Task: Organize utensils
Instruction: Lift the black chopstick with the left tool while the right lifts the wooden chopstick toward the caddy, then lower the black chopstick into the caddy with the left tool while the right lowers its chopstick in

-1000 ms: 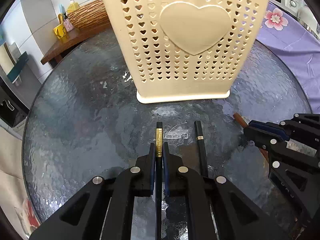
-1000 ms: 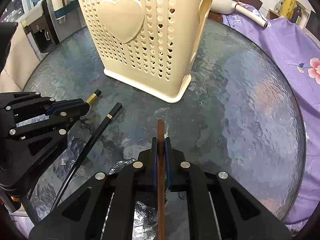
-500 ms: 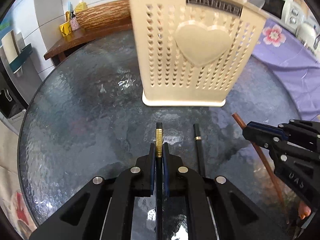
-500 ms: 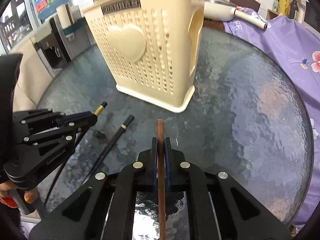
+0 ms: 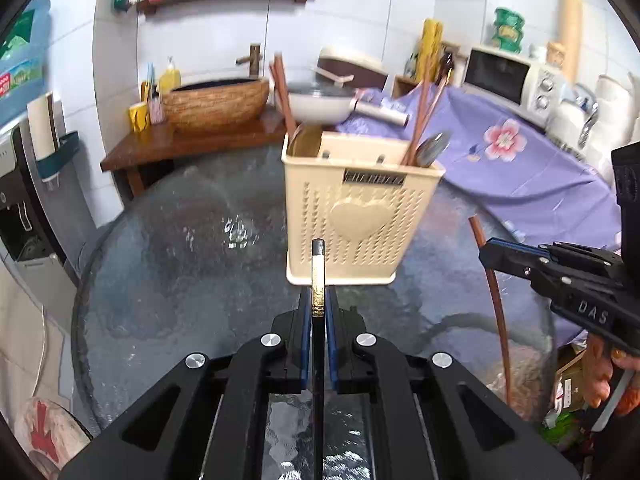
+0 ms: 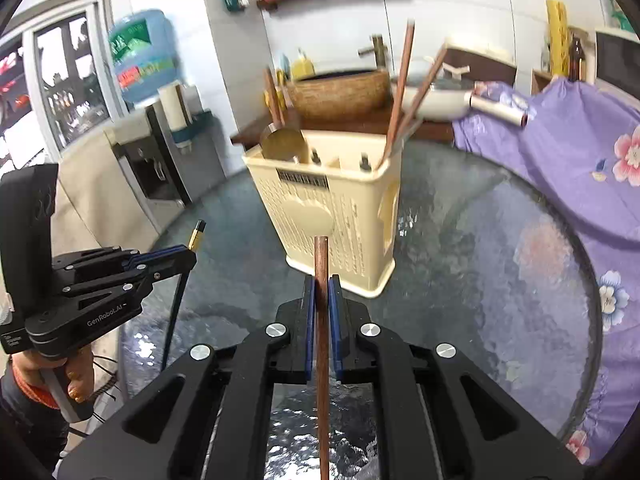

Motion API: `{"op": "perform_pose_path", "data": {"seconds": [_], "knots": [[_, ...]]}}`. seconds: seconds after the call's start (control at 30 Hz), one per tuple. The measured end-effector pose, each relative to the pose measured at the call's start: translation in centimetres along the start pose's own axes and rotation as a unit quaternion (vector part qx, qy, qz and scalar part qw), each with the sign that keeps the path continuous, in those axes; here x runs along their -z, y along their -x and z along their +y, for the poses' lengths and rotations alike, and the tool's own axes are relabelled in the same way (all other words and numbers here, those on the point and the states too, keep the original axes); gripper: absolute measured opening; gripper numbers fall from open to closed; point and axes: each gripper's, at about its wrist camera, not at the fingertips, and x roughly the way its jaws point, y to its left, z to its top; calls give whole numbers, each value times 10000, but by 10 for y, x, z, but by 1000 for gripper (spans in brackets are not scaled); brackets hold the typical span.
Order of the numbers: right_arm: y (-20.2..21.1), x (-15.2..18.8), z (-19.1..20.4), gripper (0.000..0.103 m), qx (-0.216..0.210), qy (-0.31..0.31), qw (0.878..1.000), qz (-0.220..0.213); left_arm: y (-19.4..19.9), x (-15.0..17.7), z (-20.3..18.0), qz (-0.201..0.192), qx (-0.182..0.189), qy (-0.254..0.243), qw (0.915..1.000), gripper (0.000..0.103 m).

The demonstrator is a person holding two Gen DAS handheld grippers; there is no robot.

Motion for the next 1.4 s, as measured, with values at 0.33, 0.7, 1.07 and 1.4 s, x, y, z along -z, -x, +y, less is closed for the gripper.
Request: {"op": "perform_pose_path", "data": {"seconds": [0.33,0.7,1.07,1.4], "knots": [[79,-13,-5,8,-294,-87,9982,-519,57,-9,-3,-547,179,-158,9982,7],[92,-9,3,8,-258,32,9974,-679,69,-6,-13,-681,146,-258,9972,7],[97,-14,10,7,-272,196,9969,-713,77,-14,-11,-771,200,-219,9966,7],[96,-46,24,8,-322,384,9957,-779,76,-46,-16,-826,285,-126,9961,7]]}}
